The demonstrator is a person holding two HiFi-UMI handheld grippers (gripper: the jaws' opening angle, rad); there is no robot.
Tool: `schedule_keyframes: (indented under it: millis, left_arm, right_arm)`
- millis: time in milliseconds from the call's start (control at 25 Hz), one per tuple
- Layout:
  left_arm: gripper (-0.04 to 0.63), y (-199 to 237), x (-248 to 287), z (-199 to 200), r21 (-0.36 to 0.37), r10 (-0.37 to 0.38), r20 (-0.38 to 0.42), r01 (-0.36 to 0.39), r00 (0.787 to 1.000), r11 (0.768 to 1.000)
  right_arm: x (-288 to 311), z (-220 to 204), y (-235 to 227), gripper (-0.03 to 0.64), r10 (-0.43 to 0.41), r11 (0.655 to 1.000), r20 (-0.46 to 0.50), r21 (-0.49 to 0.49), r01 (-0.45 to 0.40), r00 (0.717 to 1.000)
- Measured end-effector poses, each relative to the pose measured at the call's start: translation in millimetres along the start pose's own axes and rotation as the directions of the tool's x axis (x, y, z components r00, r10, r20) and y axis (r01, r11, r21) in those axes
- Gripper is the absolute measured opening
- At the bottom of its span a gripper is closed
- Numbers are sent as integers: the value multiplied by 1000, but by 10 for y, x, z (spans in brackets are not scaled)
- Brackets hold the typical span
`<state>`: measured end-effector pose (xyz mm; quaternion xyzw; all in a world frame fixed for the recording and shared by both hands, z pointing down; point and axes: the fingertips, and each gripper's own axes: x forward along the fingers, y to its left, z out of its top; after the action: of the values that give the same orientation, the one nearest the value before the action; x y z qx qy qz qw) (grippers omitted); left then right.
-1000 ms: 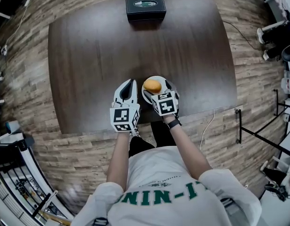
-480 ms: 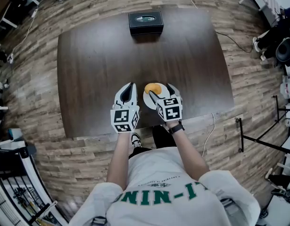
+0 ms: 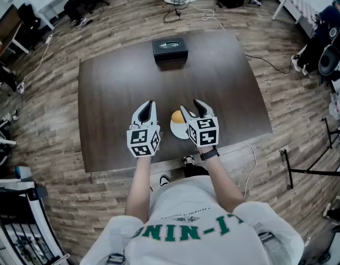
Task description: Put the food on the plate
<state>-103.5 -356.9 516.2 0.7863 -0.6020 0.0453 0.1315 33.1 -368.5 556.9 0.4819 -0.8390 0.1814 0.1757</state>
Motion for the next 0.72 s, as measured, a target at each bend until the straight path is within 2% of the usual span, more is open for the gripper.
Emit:
schedule_keyframes:
  millis: [160,360,600,720]
  left_arm:
    - [15,-13,-108,300,22,7,41,-8,999,1000]
    - [15,-17,-246,662,76,11,86,-18,996,997]
    - [15,11,-365,972,99,18,147,-33,989,995]
    - [15,-6,-428,1099,101,17,171,-35,985,994]
  right_arm:
    - [-240,409,46,211,-21,999,100,-46,26,995]
    - [-507,941,161,153,-61,990,241,-109,89,969]
    - [-669,1244,403,108,3,994,313,-102,31,950]
    - [-769,1358,464,82,9,995,341,-101,27,940]
